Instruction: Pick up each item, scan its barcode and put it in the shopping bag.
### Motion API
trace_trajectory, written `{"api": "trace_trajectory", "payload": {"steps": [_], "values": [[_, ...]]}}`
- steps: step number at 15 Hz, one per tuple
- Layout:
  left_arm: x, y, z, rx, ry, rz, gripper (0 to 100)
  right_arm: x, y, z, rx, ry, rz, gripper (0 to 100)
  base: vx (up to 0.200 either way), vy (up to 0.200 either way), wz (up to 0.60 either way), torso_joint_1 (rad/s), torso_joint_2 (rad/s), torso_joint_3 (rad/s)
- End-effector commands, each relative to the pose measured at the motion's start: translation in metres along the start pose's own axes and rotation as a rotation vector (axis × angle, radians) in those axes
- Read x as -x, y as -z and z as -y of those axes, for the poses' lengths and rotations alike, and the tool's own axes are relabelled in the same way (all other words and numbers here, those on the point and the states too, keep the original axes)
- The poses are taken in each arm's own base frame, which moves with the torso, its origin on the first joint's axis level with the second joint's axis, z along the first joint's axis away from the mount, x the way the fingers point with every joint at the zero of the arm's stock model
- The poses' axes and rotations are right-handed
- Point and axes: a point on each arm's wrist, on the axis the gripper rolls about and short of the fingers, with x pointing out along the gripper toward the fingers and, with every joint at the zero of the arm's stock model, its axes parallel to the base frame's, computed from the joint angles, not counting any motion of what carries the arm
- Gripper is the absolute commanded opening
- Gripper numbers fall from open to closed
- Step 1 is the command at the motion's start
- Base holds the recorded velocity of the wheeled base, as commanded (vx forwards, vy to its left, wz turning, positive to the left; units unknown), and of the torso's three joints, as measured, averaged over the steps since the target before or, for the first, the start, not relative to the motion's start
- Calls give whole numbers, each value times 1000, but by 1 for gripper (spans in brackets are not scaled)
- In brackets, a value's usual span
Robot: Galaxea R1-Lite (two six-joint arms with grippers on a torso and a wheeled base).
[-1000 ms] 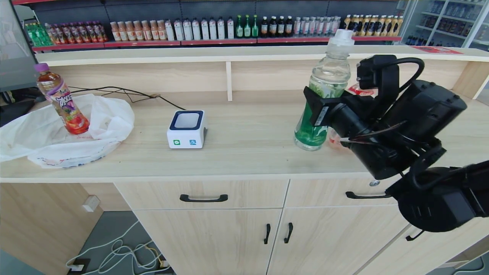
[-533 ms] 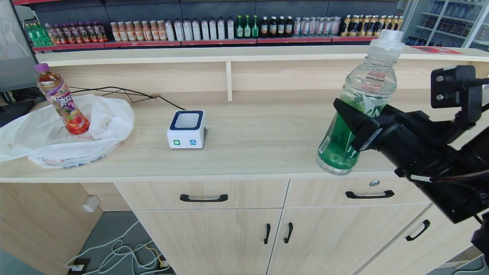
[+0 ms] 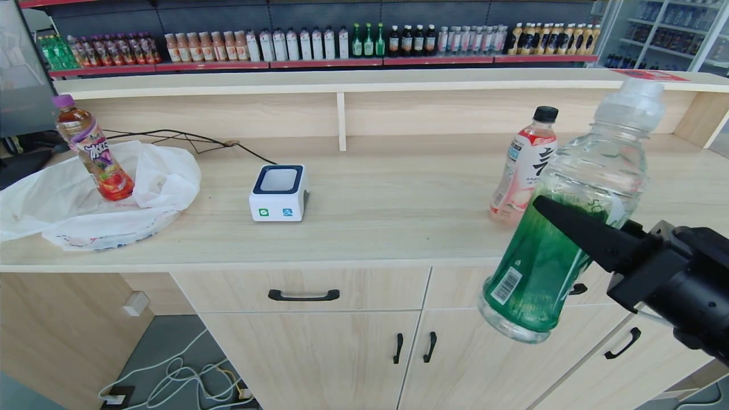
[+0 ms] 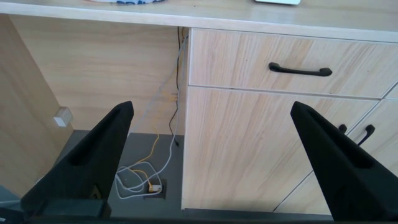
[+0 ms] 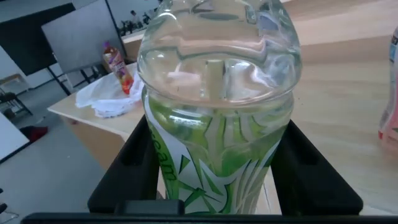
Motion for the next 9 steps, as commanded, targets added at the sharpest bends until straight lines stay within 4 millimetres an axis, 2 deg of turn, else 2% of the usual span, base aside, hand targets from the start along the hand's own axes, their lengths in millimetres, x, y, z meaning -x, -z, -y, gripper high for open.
{"api": "trace_trajectory", "payload": {"steps": [1, 3, 6, 9], "values": [[0, 0, 0, 0, 0, 0, 100, 9, 0, -2, -5, -53, -12, 0, 0, 0, 0, 0, 0, 0], [0, 0, 0, 0, 0, 0, 100, 12, 2, -4, -36, -123, -40, 0, 0, 0, 0, 0, 0, 0], [0, 0, 0, 0, 0, 0, 100, 11, 3, -5, -49, -138, -49, 0, 0, 0, 0, 0, 0, 0], [0, 0, 0, 0, 0, 0, 100, 12, 8, -13, -157, -204, -88, 0, 0, 0, 0, 0, 0, 0]]}}
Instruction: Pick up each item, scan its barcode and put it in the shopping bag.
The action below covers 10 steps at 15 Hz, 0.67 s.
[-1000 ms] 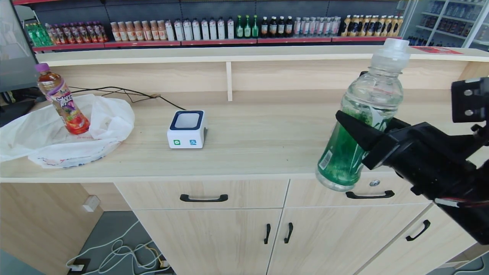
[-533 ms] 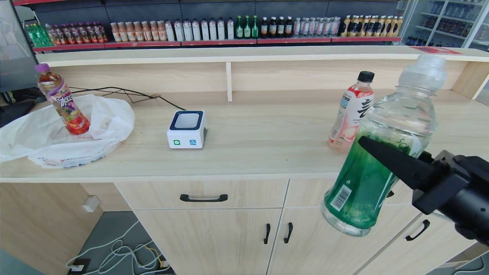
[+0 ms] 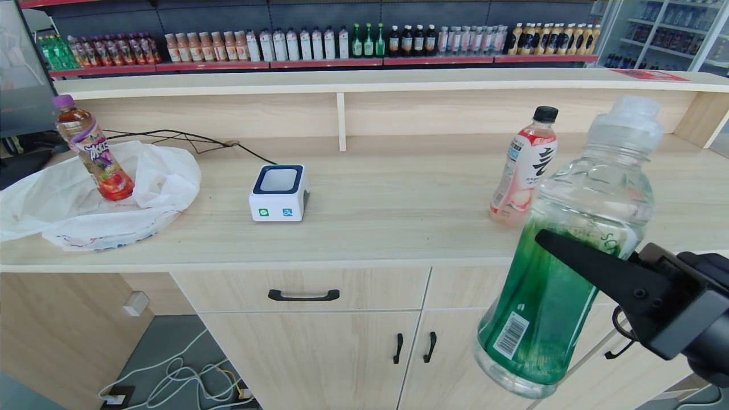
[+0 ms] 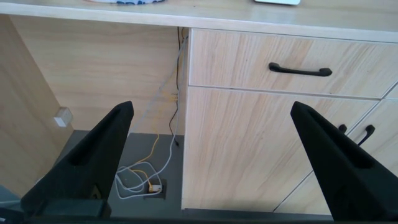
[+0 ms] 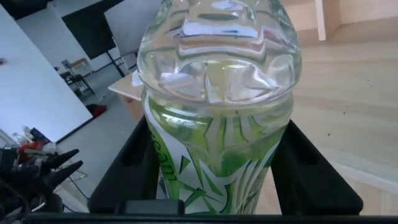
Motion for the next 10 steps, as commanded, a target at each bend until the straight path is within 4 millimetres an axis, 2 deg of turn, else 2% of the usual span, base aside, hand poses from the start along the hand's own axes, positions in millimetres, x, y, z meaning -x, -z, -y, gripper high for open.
{"api": "trace_trajectory", "payload": {"steps": [1, 6, 10], "values": [[0, 0, 0, 0, 0, 0, 100, -1, 5, -5, -54, -32, -24, 0, 0, 0, 0, 0, 0, 0], [0, 0, 0, 0, 0, 0, 100, -12, 10, -11, -171, -87, -34, 0, 0, 0, 0, 0, 0, 0], [0, 0, 0, 0, 0, 0, 100, -32, 32, -8, -181, -151, -22, 0, 0, 0, 0, 0, 0, 0]]}}
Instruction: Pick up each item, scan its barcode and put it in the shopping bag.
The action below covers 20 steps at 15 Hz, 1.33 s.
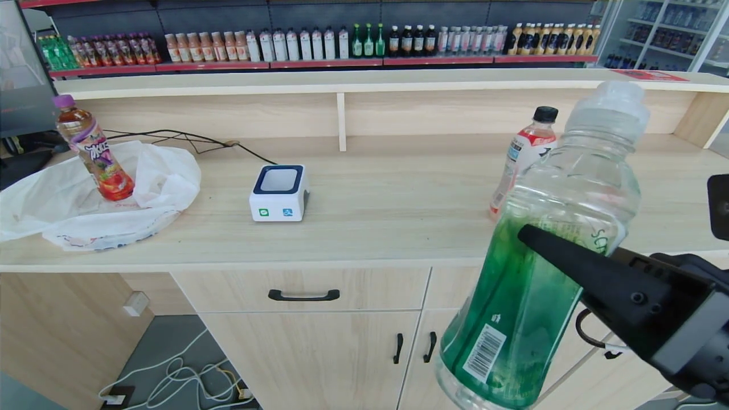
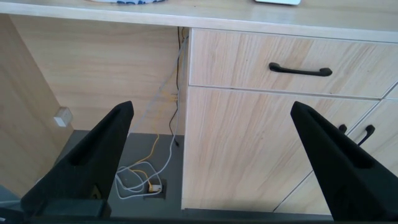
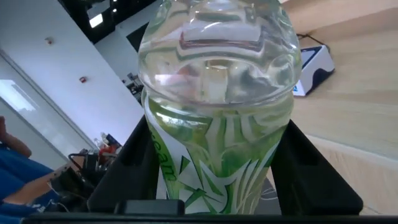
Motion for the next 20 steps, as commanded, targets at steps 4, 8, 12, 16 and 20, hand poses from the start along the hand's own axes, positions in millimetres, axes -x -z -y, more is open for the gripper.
{"api": "trace_trajectory", "payload": {"steps": [4, 8, 12, 16, 20], "values": [[0, 0, 0, 0, 0, 0, 100, -16, 28, 5, -116, -17, -92, 0, 0, 0, 0, 0, 0, 0], [0, 0, 0, 0, 0, 0, 100, -29, 16, -2, -230, -66, -37, 0, 0, 0, 0, 0, 0, 0], [0, 0, 0, 0, 0, 0, 100, -50, -4, 6, -320, -80, 51, 0, 0, 0, 0, 0, 0, 0], [0, 0, 0, 0, 0, 0, 100, -55, -19, -1, -365, -130, 103, 0, 0, 0, 0, 0, 0, 0], [0, 0, 0, 0, 0, 0, 100, -48, -24, -11, -384, -163, 111, 0, 0, 0, 0, 0, 0, 0]]}}
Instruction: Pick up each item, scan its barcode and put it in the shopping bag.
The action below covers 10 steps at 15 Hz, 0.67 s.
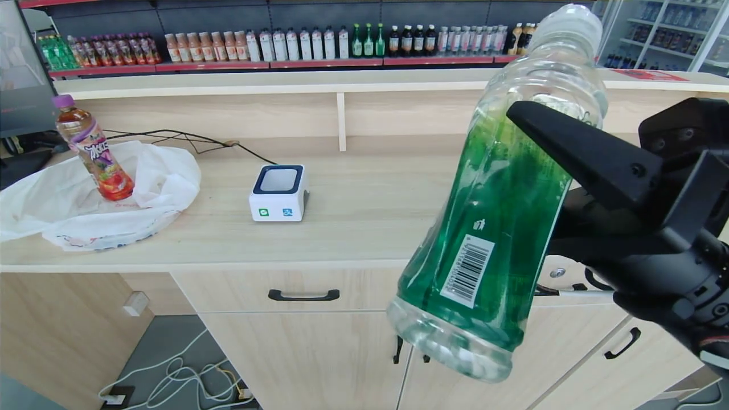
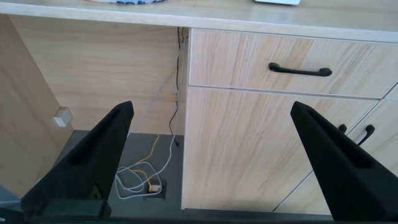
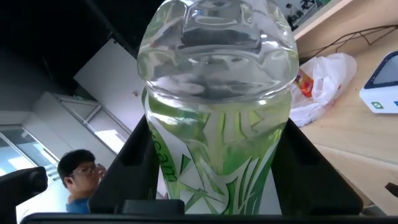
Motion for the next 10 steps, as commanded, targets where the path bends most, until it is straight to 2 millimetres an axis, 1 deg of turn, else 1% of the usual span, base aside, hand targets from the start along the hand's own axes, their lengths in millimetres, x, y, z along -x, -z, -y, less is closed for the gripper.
{"api": "trace_trajectory", "payload": {"steps": [1, 4, 6, 10], "values": [[0, 0, 0, 0, 0, 0, 100, 2, -1, -5, -1, -13, 2, 0, 0, 0, 0, 0, 0, 0], [0, 0, 0, 0, 0, 0, 100, 3, -1, -8, -2, -21, 2, 0, 0, 0, 0, 0, 0, 0], [0, 0, 0, 0, 0, 0, 100, 4, 0, -16, -10, -48, -2, 0, 0, 0, 0, 0, 0, 0], [0, 0, 0, 0, 0, 0, 100, 6, 2, -16, -15, -46, -12, 0, 0, 0, 0, 0, 0, 0]]}}
